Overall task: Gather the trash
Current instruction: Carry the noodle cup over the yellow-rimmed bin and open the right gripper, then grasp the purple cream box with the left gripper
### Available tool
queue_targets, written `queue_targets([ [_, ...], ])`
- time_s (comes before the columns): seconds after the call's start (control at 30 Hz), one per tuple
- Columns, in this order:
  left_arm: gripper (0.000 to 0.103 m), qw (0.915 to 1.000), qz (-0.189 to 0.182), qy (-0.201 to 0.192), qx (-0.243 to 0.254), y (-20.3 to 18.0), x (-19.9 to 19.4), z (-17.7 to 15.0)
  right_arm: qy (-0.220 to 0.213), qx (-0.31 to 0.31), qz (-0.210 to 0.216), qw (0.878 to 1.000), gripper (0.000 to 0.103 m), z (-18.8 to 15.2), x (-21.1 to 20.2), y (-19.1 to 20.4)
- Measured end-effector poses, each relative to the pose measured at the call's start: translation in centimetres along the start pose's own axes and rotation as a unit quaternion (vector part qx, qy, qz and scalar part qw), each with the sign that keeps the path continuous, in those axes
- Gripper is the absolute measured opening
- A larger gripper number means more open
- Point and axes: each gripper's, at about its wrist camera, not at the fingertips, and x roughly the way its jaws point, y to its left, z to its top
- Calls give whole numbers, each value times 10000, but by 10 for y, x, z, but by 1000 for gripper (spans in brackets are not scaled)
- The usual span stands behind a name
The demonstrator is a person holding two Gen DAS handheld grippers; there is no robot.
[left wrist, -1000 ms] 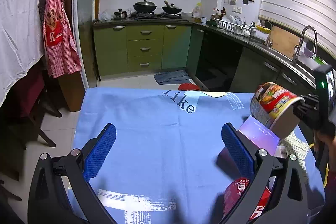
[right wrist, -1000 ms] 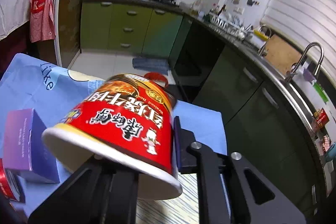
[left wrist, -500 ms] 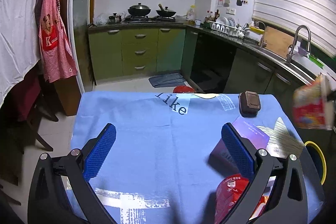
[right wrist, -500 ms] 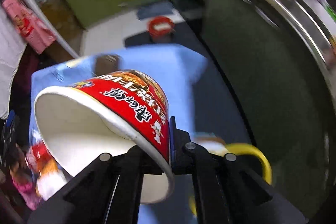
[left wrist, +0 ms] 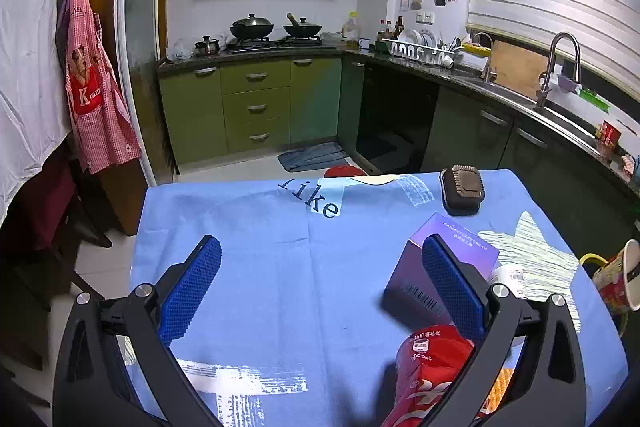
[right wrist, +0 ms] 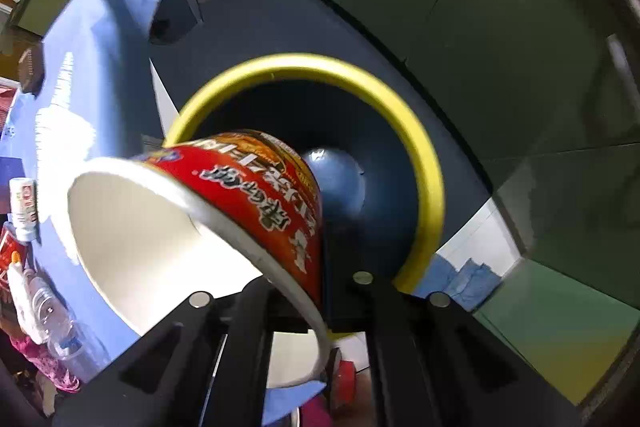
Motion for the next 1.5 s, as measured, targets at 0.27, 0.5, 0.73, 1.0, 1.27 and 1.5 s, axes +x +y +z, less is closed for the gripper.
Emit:
queue_targets([
  [0.27,99,9999,-41,98,39,1,6,-1,187,-90,-327,9992,23,13,36,3],
  [0.5,99,9998,-156,53,60,-1,-1,0,-49,-131,-627,9979,23,12,31,0],
  [0.73,99,9962,-721,258,417,-12,-12,14,-630,-237,-119,9977,25,-22,-9,13],
  [1.0,99,9475,-1784,1230,2351,-71,12,41,-1011,-565,511,9920,31,-56,-29,27],
  [1.27,99,8943,-2128,1716,3543,-122,51,29,-997,-731,770,9893,33,-70,-36,48],
  [1.5,99,8814,-2096,2227,3599,-126,86,15,-1001,-771,887,9880,37,-72,-31,57],
])
